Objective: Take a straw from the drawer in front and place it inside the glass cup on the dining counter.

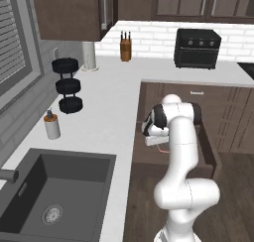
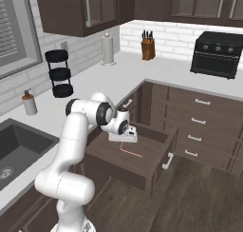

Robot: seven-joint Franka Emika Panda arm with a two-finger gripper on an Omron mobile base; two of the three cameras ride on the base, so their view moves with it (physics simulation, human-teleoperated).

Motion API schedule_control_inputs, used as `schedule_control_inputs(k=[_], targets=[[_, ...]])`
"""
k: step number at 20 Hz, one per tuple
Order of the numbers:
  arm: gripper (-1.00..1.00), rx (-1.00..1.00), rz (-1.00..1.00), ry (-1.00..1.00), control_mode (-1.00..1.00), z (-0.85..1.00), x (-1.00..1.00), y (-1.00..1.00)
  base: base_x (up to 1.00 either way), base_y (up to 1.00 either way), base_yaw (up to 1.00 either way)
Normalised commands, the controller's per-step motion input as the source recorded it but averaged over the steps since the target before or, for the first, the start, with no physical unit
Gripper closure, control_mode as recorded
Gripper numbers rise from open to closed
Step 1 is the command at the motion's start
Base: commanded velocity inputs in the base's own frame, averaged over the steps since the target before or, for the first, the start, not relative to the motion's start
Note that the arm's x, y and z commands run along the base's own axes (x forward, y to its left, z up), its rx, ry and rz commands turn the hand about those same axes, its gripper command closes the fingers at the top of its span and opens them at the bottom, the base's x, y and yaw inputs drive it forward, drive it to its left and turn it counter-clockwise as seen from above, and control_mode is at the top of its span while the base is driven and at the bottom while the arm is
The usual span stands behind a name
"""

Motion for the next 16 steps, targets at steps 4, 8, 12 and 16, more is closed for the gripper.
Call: schedule_control_inputs(k=[4,8,12,16], targets=[[1.00,0.00,0.00,0.00,-1.00,-0.37,-0.01,0.00,0.00,0.00,0.00],[1.00,0.00,0.00,0.00,-1.00,-0.30,0.00,-0.01,0.00,0.00,0.00],[1.00,0.00,0.00,0.00,-1.00,-0.18,0.00,-0.13,0.00,0.00,0.00],[1.00,0.00,0.00,0.00,-1.00,-0.10,0.00,-0.15,0.00,0.00,0.00]])
